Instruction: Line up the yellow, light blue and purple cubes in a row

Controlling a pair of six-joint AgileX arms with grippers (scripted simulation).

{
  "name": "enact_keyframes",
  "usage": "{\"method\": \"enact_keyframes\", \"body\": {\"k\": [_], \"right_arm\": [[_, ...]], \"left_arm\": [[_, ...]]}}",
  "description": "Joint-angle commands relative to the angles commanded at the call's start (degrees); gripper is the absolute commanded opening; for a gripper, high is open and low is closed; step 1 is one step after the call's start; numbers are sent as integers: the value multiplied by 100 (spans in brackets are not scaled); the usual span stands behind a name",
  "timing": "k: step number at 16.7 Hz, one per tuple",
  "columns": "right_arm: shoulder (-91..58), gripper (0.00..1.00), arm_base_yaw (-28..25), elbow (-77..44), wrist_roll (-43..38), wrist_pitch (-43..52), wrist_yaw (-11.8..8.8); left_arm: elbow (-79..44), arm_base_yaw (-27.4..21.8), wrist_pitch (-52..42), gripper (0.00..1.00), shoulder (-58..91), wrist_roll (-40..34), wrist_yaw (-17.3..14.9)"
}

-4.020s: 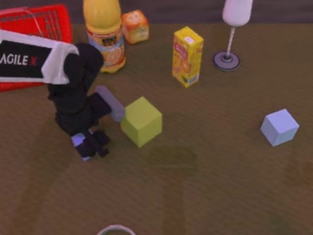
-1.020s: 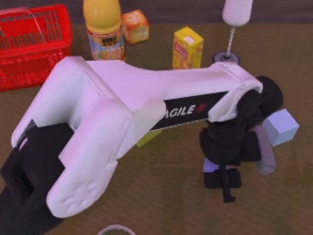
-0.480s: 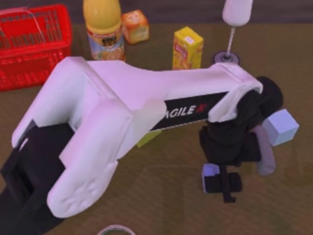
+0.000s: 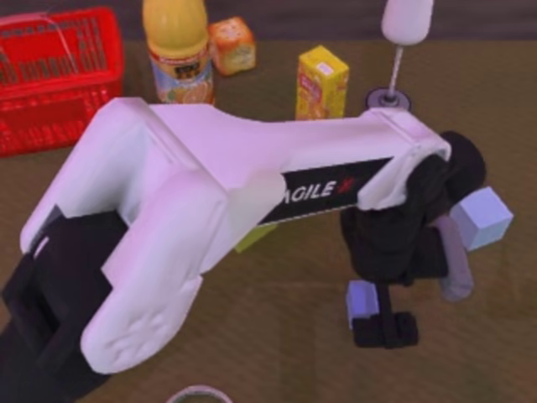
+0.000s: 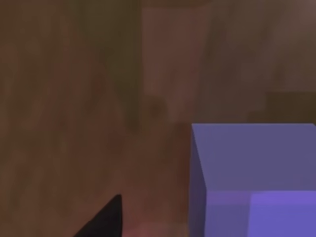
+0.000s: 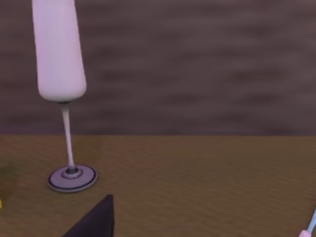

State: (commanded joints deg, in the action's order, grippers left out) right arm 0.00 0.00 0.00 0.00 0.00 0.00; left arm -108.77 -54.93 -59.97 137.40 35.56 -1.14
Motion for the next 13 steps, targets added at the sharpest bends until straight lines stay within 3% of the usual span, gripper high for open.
{"method": "enact_keyframes", "body": {"k": [5,13], "right_arm": [[0,100,0,0,0,0,0],[0,100,0,0,0,0,0]], "left_arm": [[-100,6,-99,100,-18,11,2],[-1048,128,-1365,100,-319,2,4]]}}
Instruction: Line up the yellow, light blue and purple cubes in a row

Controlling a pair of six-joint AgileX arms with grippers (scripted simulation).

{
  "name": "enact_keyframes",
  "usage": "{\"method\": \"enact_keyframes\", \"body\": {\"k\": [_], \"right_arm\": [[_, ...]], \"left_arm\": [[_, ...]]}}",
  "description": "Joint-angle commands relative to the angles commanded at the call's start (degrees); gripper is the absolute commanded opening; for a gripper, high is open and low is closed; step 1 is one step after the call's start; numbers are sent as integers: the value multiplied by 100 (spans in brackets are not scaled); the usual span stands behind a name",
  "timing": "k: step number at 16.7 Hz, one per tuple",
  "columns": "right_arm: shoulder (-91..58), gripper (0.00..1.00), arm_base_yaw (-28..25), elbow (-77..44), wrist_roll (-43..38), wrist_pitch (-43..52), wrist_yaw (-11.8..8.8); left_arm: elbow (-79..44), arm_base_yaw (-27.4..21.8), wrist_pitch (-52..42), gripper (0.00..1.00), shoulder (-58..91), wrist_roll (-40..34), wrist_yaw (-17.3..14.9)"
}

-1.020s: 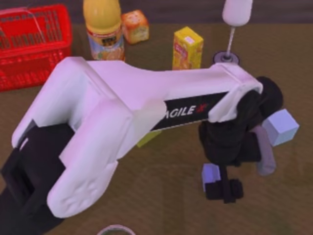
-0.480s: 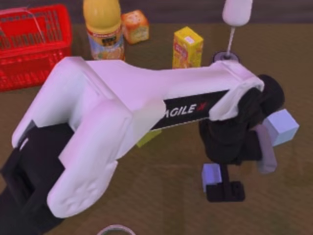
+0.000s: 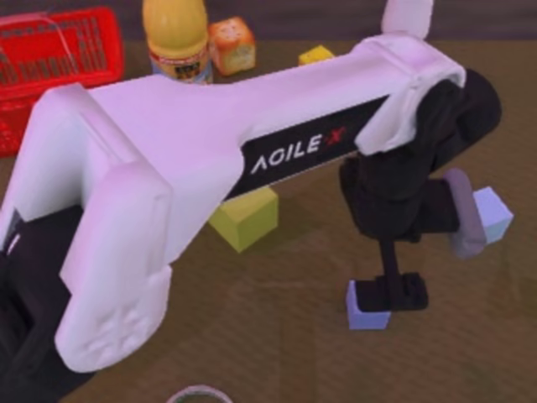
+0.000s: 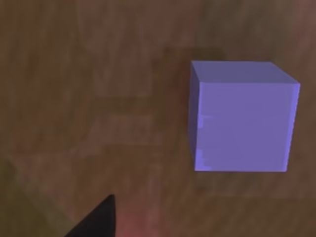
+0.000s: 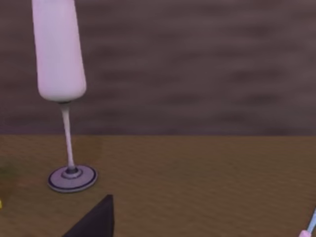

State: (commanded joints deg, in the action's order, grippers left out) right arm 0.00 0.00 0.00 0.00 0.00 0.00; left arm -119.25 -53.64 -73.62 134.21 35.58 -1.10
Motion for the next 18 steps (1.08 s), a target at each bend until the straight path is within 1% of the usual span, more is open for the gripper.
{"method": "enact_keyframes", "body": {"k": [5,8,10,13,18], "right_arm": [[-53,100,-6,-52,6,36,1],[-542,100,-62,-528,65,356,2],[-1150,100,-130,-1092,134,725,-1],[-2462,100,-262,-2167,270,1442,-8],[-5415,100,-513,-4251,536,2910,-10]], "left_arm": [[64,-6,45,100,-38,-13,3],[546,261,343,100,-569,-162,28],[1141,585,701,100,-1227,-353,55],[2400,1254,1449,100,-2665,-759,101],[5275,2630,3065,100,-5962,-1621,164]]}}
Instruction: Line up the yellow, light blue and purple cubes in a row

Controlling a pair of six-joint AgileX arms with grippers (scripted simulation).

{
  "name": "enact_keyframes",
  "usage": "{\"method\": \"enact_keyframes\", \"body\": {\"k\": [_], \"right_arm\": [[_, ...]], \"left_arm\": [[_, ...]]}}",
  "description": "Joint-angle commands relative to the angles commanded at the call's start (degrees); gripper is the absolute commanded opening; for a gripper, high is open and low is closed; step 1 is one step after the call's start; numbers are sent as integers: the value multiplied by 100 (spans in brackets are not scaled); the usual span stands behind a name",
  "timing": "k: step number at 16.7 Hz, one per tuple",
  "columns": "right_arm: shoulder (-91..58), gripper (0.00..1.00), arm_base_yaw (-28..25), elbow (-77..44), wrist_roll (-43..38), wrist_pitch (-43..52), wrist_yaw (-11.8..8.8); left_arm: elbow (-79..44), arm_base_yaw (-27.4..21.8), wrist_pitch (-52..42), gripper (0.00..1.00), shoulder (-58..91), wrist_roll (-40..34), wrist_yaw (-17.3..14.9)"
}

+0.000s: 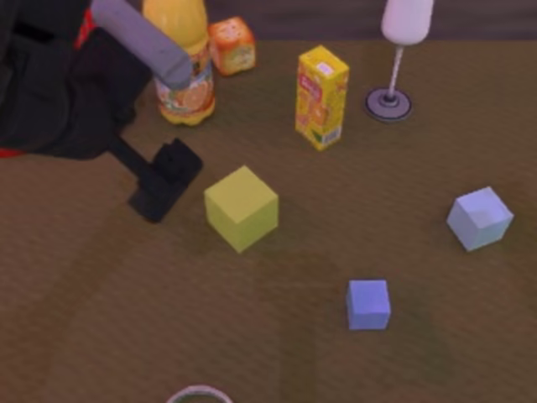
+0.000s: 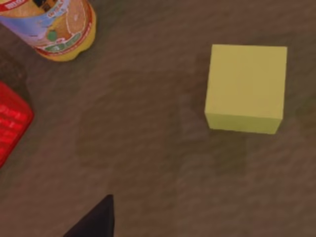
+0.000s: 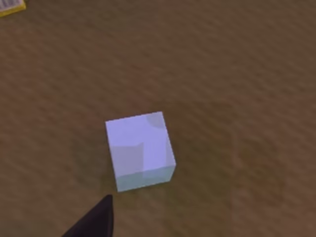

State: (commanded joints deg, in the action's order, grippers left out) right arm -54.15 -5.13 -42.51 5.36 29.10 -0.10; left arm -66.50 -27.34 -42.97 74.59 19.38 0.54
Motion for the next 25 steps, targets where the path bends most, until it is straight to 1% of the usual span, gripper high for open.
{"method": "enact_keyframes", "body": {"k": [3,6,9,12,16,23,25], "right_arm": [[-1820,100,-148,-1265,160,927,5],[-3390,100,-284,-2443,306,1780,11],[-4691,100,-400,-3497,432,2494,16],[-5751,100,-492,-4350,531,3027,19],[-6508,100,-561,-5021,606,3412,23],[-6576,100,-540,-5068,612,3421,23],[-6666,100,-554,-4933,619,3211,24]], "left_arm": [[1833,793,1005,100,-2042,-503,22],[3482,1488,1979,100,-3798,-951,27],[4841,2066,2887,100,-5271,-1343,11],[5863,2505,3646,100,-6488,-1663,-18],[6591,2821,4241,100,-7382,-1914,-51],[6650,2849,4297,100,-7459,-1938,-54],[6650,2849,4297,100,-7459,-1938,-54]]}}
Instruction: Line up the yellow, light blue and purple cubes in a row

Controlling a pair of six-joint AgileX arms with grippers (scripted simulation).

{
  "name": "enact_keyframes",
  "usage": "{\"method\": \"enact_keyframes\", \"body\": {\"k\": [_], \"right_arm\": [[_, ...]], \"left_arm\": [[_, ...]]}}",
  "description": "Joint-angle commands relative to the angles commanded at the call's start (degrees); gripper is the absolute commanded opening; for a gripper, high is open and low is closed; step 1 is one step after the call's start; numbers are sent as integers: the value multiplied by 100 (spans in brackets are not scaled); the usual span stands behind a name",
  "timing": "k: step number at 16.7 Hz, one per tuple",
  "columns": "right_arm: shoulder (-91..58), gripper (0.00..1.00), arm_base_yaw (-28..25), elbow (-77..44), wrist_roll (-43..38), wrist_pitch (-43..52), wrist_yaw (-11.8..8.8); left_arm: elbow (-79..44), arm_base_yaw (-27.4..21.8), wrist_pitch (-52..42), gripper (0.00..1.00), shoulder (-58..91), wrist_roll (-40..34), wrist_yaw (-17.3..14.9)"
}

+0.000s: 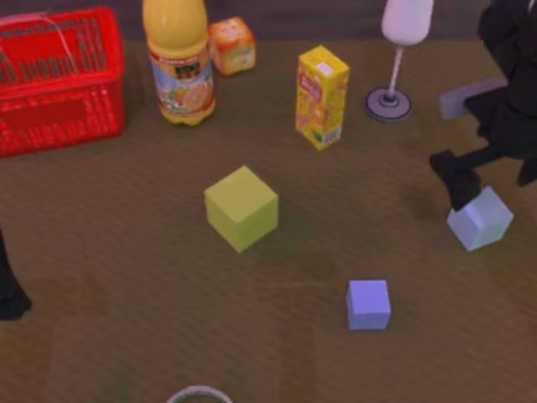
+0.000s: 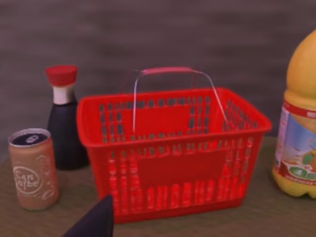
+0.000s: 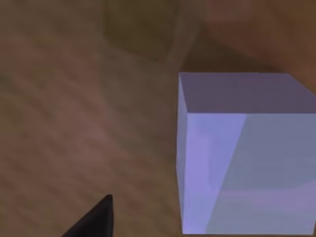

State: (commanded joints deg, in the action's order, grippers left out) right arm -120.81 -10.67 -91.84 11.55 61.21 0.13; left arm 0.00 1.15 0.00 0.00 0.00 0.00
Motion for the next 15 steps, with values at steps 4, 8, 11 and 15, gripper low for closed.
{"method": "enact_keyframes", "body": {"k": [4,8,11,15], "right_arm": [[-371,100,-12,518,-15,-944,3],[-626,100,-21,863,-26,-1509,5],[-628,100,-21,866,-26,-1513,5],[-628,70,-21,866,-26,-1513,5]], "left_arm": [[0,0,0,100,0,0,0],[0,0,0,100,0,0,0],[0,0,0,100,0,0,0],[0,0,0,100,0,0,0]]}}
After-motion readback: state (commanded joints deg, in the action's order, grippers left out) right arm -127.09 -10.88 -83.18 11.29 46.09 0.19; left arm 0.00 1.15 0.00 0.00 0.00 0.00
